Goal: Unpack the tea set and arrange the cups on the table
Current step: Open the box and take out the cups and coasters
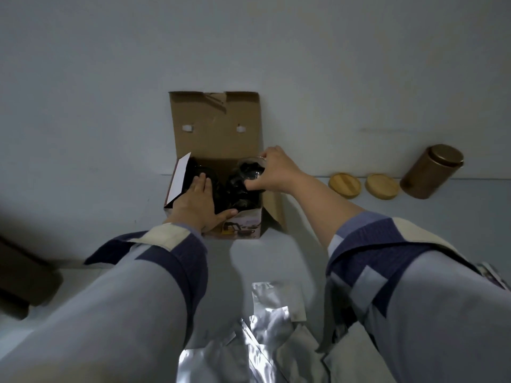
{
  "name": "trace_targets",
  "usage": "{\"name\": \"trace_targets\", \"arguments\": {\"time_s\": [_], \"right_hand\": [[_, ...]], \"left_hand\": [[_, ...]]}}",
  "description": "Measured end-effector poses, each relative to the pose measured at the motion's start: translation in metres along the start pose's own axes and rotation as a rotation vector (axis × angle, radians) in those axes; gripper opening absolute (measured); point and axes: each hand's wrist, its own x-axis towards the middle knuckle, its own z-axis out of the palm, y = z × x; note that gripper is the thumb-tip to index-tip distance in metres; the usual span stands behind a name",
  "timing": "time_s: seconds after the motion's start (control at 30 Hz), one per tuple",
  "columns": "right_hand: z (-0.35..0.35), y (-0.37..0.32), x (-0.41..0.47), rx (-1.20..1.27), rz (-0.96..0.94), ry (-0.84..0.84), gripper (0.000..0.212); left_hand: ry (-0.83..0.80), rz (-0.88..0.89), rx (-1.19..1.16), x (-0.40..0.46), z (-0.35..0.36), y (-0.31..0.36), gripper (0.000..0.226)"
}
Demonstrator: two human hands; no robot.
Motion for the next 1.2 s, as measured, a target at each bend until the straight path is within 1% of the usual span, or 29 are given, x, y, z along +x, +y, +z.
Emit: {"name": "trace_targets", "arguments": {"time_s": [0.1,0.3,0.43,0.53,0.63,0.9,1.0,1.1,1.17,1.2], "right_hand": [[-0.012,0.024,-0.012,0.102,0.070,0.079,0.087],[-0.008,0.108,-0.034,0.057,0.327,0.147,0.088],[0.007,0.162,-0.048,0.147,0.485,0.152,0.097],[0.014,0.194,-0.060,0.074,0.568,0.133,0.098],[0.016,0.215,-0.067,0.081,0.614,0.159,0.097],[0.023,0.231,-0.079,0.069,0.598,0.174,0.095],[0.023,0.230,-0.079,0.065,0.599,0.145,0.097],[0.020,0.225,-0.079,0.018,0.650,0.080,0.106],[0.017,0.215,-0.077,-0.073,0.671,0.037,0.114],[0.015,0.208,-0.075,-0.144,0.651,0.021,0.116]], "left_hand": [[0.000,0.004,0.015,-0.001,0.000,-0.001,0.108],[0.003,-0.004,0.030,0.002,0.001,0.001,0.107],[0.021,-0.012,0.002,0.004,0.005,0.001,0.106],[0.025,-0.025,-0.007,0.005,0.006,0.002,0.106],[0.042,-0.030,-0.009,0.007,0.006,0.002,0.106],[0.070,-0.030,-0.053,0.007,0.011,0.001,0.105],[0.067,-0.030,-0.060,0.007,0.011,0.001,0.106],[0.067,-0.027,-0.064,0.006,0.011,0.001,0.106],[0.055,-0.027,-0.062,0.006,0.010,0.002,0.106],[0.047,-0.028,-0.060,0.005,0.010,0.003,0.107]]}}
